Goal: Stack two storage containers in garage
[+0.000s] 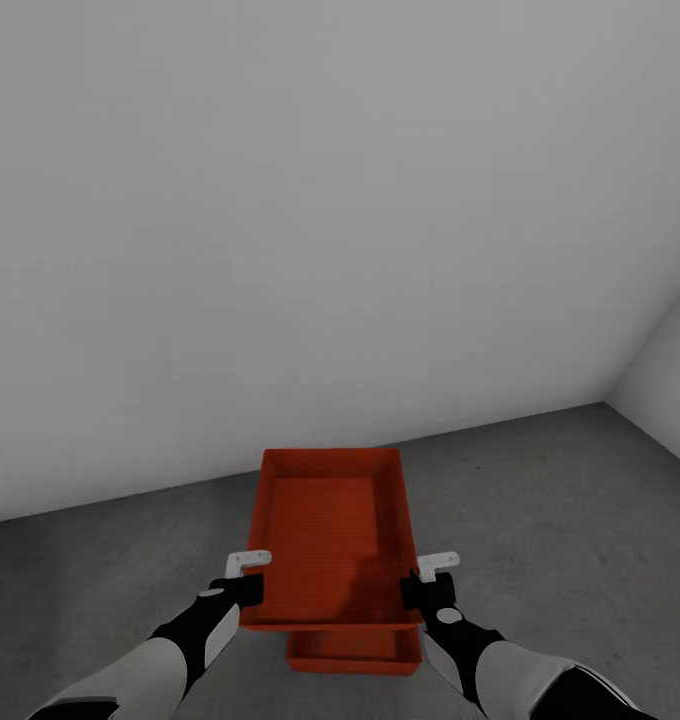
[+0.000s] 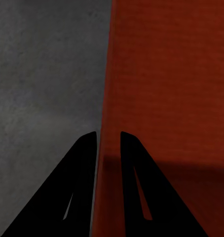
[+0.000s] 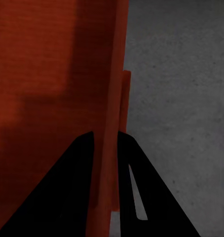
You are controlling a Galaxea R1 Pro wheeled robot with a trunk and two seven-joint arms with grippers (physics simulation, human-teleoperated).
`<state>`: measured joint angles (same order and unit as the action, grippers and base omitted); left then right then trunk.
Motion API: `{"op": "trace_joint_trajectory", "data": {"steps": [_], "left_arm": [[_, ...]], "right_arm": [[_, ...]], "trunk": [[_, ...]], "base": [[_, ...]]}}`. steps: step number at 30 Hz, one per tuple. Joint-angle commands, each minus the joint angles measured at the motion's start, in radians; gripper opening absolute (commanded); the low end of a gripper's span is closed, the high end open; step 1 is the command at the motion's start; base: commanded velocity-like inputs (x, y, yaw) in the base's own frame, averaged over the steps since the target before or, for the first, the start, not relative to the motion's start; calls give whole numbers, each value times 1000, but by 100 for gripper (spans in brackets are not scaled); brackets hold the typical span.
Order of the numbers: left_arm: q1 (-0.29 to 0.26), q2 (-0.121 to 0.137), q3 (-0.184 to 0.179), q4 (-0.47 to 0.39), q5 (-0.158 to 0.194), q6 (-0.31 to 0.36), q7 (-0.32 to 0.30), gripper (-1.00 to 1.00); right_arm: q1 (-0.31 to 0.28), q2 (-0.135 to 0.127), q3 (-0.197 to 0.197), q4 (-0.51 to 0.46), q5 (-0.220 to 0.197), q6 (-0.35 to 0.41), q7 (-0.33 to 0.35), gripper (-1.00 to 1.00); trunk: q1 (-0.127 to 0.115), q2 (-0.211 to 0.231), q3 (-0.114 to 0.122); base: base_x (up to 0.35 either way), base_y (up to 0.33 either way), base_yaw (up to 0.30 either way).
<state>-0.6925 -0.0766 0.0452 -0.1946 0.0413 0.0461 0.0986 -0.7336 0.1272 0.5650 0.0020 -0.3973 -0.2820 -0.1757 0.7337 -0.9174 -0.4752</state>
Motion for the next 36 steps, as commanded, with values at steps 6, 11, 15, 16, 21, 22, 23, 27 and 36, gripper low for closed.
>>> {"op": "trace_joint_trajectory", "data": {"steps": [6,11,15,16,21,22,23,27,36], "left_arm": [[-1,0,64,-17,26,-65,21,-100],[-1,-1,64,-17,26,-65,22,-100],[-1,-1,64,-17,26,-66,21,-100],[-1,-1,64,-17,26,-66,21,-100],[-1,0,64,-17,26,-66,21,-100],[-1,0,64,-17,26,-66,21,-100],[-1,0,64,-17,26,-66,21,-100],[-1,0,64,-17,26,-65,21,-100],[-1,0,64,-17,26,-66,21,-100]], "right_arm": [[0,1,-34,-1,9,3,5,-100],[0,1,-34,-1,9,3,5,-100],[0,1,-34,-1,9,3,5,-100],[0,0,-34,-1,9,3,5,-100],[0,0,-34,-1,9,3,5,-100],[0,1,-34,-1,9,3,5,-100],[0,1,-34,-1,9,3,5,-100],[0,1,-34,-1,8,3,4,-100],[0,0,-35,-1,8,3,4,-100]], "trunk": [[0,-1,-1],[0,-1,-1],[0,-1,-1],[0,-1,-1],[0,-1,-1],[0,-1,-1],[0,-1,-1],[0,-1,-1],[0,-1,1]], "base": [[-5,-16,0],[0,-104,0],[0,-128,0],[0,-130,0],[0,-87,0],[0,-24,-15],[0,-15,-53],[0,-7,-134],[0,-1,-131]]}}
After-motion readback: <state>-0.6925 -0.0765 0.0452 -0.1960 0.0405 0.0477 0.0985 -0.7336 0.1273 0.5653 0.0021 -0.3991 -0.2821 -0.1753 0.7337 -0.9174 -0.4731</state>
